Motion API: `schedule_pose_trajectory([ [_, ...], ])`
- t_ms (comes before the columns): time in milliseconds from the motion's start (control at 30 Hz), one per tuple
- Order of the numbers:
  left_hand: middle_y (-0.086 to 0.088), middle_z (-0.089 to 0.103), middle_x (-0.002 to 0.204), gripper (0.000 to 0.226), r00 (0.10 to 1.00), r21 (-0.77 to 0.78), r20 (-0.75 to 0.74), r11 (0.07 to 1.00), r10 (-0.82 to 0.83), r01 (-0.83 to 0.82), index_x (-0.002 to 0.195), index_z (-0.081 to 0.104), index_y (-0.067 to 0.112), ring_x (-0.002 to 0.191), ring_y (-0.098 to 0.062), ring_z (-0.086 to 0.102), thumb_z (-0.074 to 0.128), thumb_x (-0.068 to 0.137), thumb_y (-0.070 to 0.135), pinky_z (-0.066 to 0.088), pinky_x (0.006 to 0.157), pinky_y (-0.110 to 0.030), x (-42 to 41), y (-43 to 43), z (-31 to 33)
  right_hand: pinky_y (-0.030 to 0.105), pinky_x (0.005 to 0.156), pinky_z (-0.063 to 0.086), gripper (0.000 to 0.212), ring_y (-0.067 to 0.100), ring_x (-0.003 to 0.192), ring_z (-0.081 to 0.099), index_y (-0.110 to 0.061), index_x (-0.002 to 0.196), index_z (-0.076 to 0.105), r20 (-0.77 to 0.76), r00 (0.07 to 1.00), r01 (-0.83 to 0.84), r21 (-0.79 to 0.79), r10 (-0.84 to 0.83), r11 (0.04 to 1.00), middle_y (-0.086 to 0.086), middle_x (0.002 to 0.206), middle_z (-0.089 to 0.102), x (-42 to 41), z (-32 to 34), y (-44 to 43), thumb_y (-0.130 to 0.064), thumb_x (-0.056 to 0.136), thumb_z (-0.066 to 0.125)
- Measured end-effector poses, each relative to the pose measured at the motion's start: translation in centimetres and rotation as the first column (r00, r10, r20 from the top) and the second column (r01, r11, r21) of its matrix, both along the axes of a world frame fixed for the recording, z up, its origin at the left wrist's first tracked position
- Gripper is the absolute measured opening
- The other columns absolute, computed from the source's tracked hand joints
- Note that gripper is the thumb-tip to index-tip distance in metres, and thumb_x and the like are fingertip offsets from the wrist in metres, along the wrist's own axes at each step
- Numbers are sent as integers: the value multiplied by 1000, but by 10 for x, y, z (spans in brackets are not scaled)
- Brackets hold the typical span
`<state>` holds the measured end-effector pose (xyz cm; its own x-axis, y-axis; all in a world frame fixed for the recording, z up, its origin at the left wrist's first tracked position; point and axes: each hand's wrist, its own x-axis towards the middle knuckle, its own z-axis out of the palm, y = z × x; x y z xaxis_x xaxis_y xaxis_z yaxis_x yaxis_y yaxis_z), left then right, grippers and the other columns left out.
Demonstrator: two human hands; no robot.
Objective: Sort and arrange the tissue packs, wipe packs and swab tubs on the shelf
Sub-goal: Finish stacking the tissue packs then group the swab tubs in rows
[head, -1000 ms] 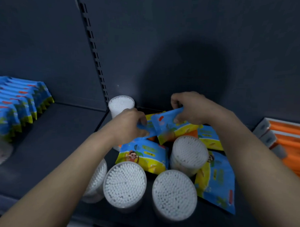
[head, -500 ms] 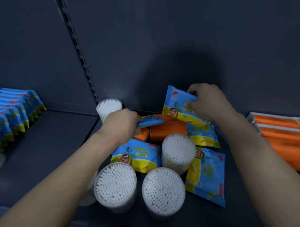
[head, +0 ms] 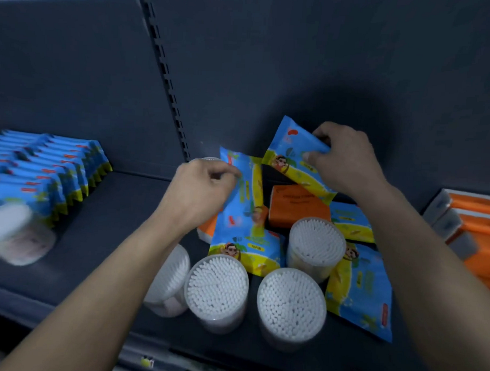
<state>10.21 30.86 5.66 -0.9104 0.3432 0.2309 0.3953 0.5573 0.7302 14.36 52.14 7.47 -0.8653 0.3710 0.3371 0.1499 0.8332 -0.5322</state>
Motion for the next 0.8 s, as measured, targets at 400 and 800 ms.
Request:
schedule_pose_trajectory([
  [400,2,61,91,39,998,447,59,895,-23,-5,107,47,24,57,-3,61,68,80,5,46,39,-22,-20,-83,16,37,68,43,25,29,88,56,-11,106,39,-59,998,-19,-46,16,999,10,99,55,3,27,-76,-24,91,54],
  [800,12,65,82,26,981,459,-76,880,178,-124,90,63,24,64,3,58,73,76,5,49,61,-12,-38,-337,25,37,68,48,17,25,80,59,-14,102,52,-136,951,-283,-12,279,959,4,89,61,-58,44,-332,-25,90,56],
])
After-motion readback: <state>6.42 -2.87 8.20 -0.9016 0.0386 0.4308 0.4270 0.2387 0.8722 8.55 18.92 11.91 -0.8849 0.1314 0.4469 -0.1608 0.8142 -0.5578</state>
